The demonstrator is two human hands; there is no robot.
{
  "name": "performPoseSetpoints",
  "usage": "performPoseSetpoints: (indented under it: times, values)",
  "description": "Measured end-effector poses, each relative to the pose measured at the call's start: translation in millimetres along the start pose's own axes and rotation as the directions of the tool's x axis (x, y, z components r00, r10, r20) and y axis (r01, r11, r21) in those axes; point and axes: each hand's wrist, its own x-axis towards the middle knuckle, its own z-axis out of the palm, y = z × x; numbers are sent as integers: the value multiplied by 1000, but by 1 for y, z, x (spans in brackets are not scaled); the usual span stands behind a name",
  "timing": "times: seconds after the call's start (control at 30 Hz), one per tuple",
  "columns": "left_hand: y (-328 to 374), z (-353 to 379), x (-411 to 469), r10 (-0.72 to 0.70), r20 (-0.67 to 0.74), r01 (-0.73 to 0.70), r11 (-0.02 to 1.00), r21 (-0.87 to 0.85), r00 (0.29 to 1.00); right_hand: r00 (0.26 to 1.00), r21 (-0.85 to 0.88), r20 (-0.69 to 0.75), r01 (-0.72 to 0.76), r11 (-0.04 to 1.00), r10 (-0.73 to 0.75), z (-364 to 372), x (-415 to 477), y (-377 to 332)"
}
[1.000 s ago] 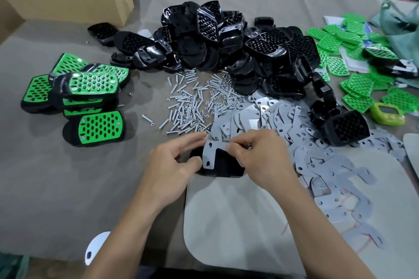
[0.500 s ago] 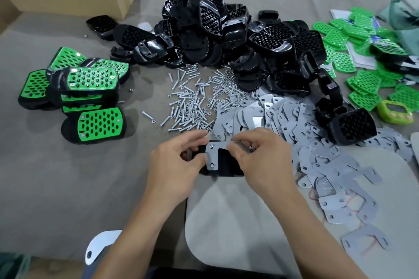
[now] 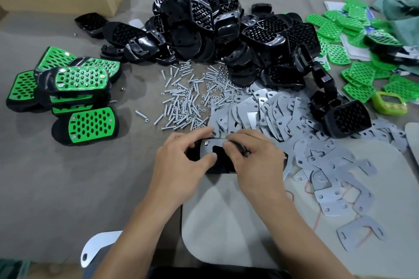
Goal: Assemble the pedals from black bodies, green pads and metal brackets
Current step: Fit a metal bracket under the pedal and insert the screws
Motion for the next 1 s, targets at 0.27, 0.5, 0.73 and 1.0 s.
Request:
performPoseSetpoints:
  times: [0.27, 0.5, 0.73, 1.0]
  values:
    - [-4, 3, -1, 26, -41, -26, 1000, 1, 999, 928, 40, 355, -134, 990, 112, -39, -2, 11]
    - [-8, 3, 0, 40, -26, -40, 999, 6, 999, 933, 137, 280, -271, 953, 226, -33, -8, 17]
    - [-9, -1, -2, 58, -13, -58, 998, 13, 998, 943, 149, 242, -269, 951, 229, -27, -9, 15]
    - [-9, 5, 2, 158, 22, -160, 981, 111, 987, 954, 213, 232, -238, 948, 188, -24, -12, 8]
